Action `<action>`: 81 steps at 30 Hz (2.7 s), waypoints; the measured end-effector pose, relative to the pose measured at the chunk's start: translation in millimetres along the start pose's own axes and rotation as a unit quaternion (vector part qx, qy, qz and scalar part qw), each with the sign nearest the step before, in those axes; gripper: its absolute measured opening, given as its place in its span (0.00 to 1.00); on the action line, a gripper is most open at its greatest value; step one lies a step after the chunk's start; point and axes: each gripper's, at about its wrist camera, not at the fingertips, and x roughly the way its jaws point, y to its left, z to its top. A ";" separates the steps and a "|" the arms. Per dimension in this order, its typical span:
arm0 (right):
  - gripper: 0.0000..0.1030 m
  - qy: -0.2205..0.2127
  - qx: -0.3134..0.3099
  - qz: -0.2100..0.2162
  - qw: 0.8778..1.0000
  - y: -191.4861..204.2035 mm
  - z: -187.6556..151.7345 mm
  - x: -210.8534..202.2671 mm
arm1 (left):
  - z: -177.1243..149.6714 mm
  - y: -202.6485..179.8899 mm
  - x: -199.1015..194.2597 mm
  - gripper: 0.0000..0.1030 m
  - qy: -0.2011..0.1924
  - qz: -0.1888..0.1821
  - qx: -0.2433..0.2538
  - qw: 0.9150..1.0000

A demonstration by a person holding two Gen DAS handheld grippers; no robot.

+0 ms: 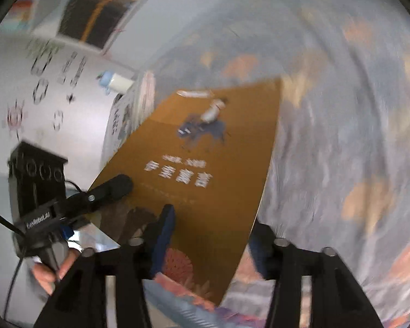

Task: Organize books

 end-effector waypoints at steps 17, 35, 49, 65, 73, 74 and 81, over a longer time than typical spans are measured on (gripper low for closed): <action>0.32 -0.041 0.093 0.150 0.983 -18.2 -8.7 24.6 | 8.0 9.3 -10.7 0.15 0.013 0.034 0.026 0.999; 0.33 -0.079 -0.269 -0.081 0.957 163.7 24.4 18.4 | 40.8 10.2 -104.3 0.15 -0.094 0.032 0.094 0.991; 0.36 -0.016 -0.365 -0.005 0.931 289.7 103.9 135.2 | 98.6 102.0 -195.6 0.15 -0.218 0.071 0.012 0.973; 0.37 0.071 -0.320 -0.003 0.945 260.4 144.8 219.9 | 100.4 149.9 -168.5 0.15 -0.175 0.051 -0.032 0.983; 0.38 0.085 -0.314 -0.001 0.946 256.1 134.4 219.4 | 83.7 148.9 -172.5 0.15 -0.180 0.053 -0.032 0.982; 0.38 0.087 -0.313 0.000 0.946 255.6 133.7 220.2 | 82.0 148.6 -172.6 0.15 -0.181 0.053 -0.032 0.981; 0.47 0.110 -0.297 -0.014 0.948 247.0 126.1 226.6 | 69.3 159.0 -167.4 0.23 -0.140 0.086 -0.044 0.985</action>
